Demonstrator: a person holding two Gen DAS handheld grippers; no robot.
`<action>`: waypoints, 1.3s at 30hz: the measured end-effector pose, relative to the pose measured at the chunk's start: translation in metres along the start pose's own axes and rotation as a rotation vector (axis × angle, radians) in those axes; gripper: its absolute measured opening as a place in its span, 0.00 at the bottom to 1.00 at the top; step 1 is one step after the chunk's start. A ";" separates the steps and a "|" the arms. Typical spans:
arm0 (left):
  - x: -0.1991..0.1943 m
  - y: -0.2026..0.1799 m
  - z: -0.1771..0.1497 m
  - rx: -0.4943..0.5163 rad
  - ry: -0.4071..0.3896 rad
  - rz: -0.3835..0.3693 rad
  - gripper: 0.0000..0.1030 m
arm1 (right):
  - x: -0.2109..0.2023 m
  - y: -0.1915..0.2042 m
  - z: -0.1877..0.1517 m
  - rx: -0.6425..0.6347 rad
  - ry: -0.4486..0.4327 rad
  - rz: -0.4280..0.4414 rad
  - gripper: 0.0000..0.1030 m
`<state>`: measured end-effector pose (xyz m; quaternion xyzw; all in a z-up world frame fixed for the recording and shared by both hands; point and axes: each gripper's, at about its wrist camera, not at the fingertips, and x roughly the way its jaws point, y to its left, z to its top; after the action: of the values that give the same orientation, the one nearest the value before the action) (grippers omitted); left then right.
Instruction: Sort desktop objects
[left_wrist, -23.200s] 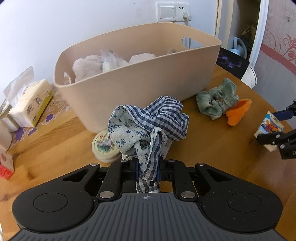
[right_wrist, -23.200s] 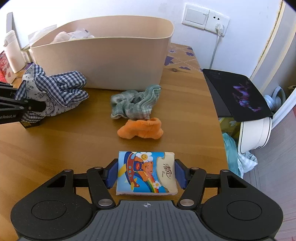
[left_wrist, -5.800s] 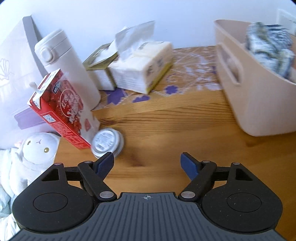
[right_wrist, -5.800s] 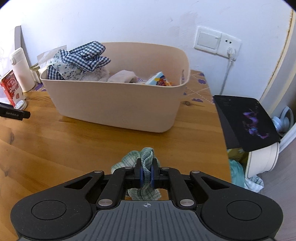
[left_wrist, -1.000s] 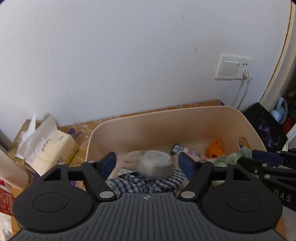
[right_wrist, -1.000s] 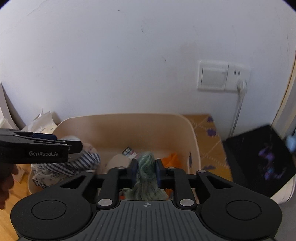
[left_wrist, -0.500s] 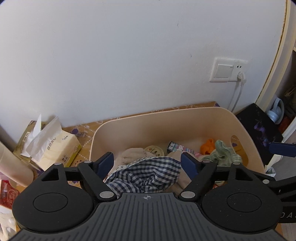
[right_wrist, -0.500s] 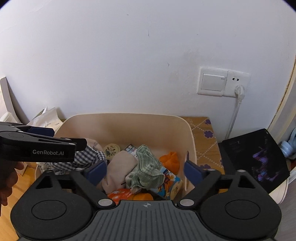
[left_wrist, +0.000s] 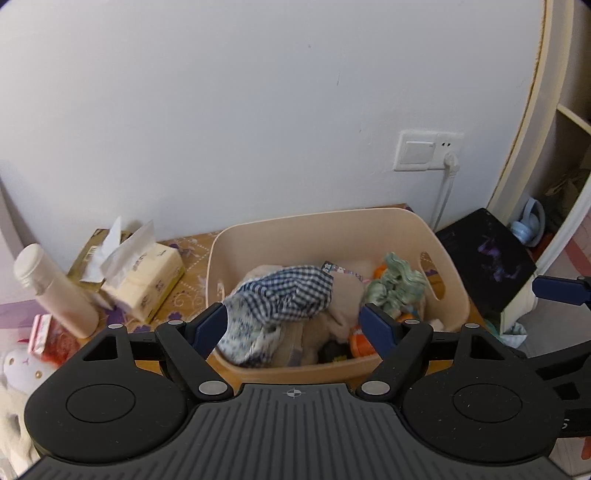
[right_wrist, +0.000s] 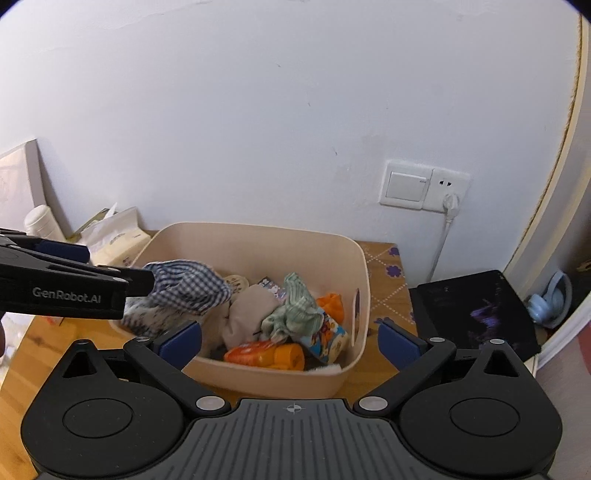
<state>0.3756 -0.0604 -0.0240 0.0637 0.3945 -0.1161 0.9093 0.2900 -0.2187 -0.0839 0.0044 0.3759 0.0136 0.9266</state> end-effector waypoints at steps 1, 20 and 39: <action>-0.009 -0.001 -0.003 -0.002 -0.001 0.001 0.78 | -0.010 0.001 -0.003 0.004 -0.005 0.004 1.00; -0.169 -0.030 -0.083 -0.007 -0.041 0.027 0.78 | -0.154 0.013 -0.077 0.064 -0.044 -0.011 1.00; -0.308 -0.062 -0.163 0.005 -0.078 0.030 0.81 | -0.289 0.006 -0.136 0.058 -0.097 -0.087 1.00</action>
<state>0.0414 -0.0367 0.0889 0.0670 0.3575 -0.1058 0.9255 -0.0124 -0.2210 0.0199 0.0157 0.3308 -0.0379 0.9428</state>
